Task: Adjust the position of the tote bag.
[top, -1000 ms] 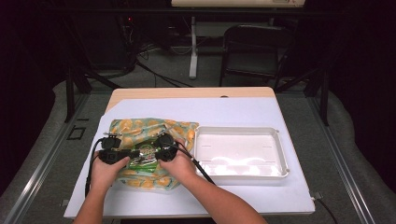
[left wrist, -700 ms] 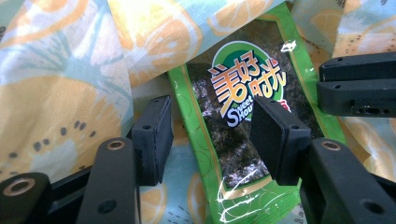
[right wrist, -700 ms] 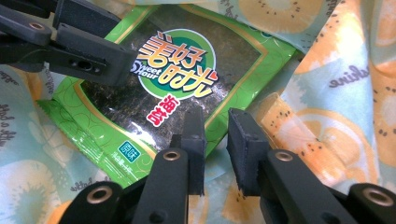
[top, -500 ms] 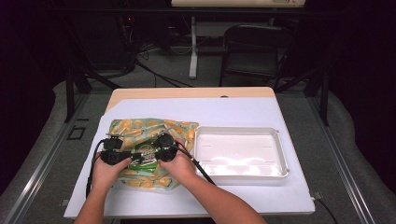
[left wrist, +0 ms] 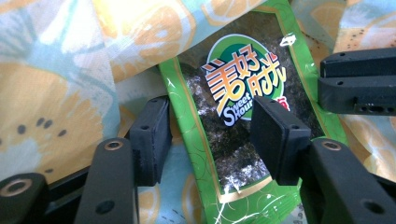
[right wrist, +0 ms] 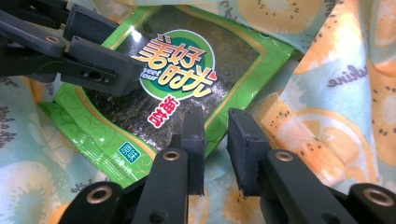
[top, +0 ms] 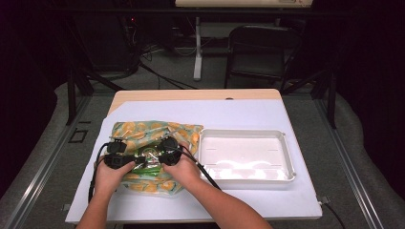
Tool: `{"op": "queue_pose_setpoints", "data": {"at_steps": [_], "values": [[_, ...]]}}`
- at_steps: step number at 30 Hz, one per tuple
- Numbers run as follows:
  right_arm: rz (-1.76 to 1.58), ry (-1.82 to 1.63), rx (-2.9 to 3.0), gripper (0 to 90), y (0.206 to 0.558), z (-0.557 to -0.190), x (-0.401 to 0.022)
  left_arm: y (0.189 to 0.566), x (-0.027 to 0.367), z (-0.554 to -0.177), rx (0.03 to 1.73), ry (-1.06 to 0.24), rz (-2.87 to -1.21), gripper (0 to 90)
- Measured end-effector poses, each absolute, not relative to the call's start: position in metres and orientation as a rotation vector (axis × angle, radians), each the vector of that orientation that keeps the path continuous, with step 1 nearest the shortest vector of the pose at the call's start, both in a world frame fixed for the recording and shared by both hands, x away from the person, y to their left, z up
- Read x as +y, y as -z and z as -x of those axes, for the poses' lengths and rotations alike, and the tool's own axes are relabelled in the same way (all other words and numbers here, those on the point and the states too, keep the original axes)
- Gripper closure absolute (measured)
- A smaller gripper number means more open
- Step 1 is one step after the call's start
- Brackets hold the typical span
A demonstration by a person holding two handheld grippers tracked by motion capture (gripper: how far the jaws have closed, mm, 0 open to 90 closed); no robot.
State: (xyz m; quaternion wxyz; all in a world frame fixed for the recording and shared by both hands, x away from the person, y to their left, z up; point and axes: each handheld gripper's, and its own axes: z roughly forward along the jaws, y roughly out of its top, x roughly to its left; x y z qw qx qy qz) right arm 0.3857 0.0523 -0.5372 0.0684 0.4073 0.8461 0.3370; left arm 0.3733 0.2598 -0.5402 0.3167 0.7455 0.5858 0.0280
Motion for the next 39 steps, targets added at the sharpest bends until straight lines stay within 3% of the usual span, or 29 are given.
{"op": "queue_pose_setpoints", "data": {"at_steps": [39], "values": [[-1.26,-1.011,2.553,77.4,0.539,-0.387,0.049,0.524,0.261,-0.367,1.505,-0.03,-1.842,49.8]]}}
